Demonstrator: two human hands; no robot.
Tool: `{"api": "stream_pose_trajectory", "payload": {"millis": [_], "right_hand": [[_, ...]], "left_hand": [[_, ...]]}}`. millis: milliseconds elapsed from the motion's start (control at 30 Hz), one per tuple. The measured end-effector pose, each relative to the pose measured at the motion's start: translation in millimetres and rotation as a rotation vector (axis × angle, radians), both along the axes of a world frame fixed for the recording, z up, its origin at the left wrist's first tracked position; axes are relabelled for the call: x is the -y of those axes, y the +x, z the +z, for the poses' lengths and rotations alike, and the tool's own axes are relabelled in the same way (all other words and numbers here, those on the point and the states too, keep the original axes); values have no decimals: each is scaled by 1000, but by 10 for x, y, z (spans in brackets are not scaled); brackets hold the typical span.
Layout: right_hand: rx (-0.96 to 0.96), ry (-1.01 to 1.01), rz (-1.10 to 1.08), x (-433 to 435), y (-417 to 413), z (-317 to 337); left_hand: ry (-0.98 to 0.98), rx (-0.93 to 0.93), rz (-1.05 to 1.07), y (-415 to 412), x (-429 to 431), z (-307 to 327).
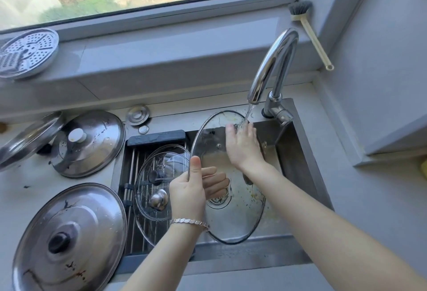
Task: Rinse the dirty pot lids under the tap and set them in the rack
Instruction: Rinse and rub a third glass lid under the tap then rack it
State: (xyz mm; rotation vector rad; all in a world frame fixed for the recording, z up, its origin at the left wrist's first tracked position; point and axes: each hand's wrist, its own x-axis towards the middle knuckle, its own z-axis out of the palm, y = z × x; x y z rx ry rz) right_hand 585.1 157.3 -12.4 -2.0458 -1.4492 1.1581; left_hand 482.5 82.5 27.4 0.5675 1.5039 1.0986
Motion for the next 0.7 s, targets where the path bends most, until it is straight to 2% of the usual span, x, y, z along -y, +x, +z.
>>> {"api": "stream_pose_trajectory", "payload": {"millis": [100,133,200,267,333,433,633,700], "right_hand": [[40,345,291,251,-156,3],[39,399,332,254,-140,-19],[27,352,278,95,-19,-85],[-23,140,182,-87,187,-139],[-152,34,120,-151,394,-250],[-258,135,69,18,519,-409],[-94,285,73,375,581,-482],[-58,337,177,653,518,-500]], "left_hand": [[5,-22,5,-22,-48,15],[7,-29,0,-28,-59,22],[12,-29,-11,-42,-57,34],[17,-1,-7,-64,-30,48],[28,21,-1,-94,-17,59],[-9,75,43,-169,-62,51],[-108,136,77,-193,-10,-83],[-110,132,99,-190,-19,-119]]}}
